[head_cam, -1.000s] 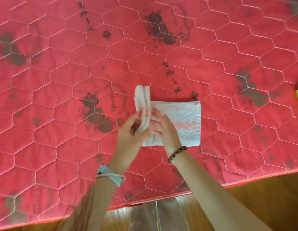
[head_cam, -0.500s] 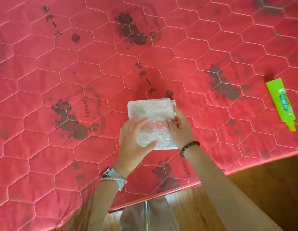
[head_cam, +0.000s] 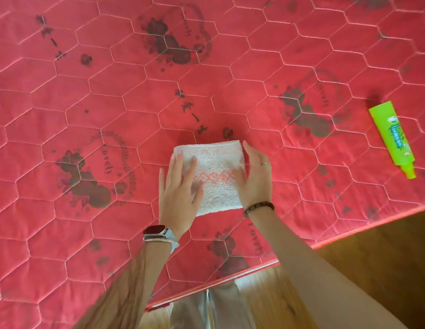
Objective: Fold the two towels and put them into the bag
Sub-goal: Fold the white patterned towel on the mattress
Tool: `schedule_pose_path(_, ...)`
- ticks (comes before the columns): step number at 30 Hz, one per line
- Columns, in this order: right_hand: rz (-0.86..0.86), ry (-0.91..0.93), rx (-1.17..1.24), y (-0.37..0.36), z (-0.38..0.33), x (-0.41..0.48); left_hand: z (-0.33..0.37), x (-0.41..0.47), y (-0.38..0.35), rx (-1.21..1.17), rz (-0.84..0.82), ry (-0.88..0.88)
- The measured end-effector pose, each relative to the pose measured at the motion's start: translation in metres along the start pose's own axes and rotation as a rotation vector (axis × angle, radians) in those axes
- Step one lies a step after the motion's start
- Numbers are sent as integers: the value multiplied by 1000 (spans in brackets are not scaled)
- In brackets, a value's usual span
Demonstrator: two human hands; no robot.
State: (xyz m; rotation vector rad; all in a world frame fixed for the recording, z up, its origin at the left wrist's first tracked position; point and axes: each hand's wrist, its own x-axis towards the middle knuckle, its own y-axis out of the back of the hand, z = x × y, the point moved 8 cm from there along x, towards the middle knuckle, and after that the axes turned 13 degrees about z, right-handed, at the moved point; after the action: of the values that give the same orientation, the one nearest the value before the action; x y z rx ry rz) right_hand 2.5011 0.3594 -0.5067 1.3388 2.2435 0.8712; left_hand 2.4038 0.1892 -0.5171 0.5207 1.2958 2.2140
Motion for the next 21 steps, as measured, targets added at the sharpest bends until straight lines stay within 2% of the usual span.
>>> schedule_pose_path(3,-44,416,-139,-15,-31,-13,14,10,-8,143,47,-195)
schedule_pose_path(5,-170,537,-197,-38,-31,-26,17,14,-21,198,31,-279)
schedule_pose_path(7,-242,547,-297,-56,-21,-31,13,16,-29,240,18,-296)
schedule_pose_path(12,-265,525,-499,-65,4,-23,2,18,-38,263,7,-324)
schedule_pose_path(21,-242,463,-471,-48,8,-22,-12,9,-23,230,20,-257)
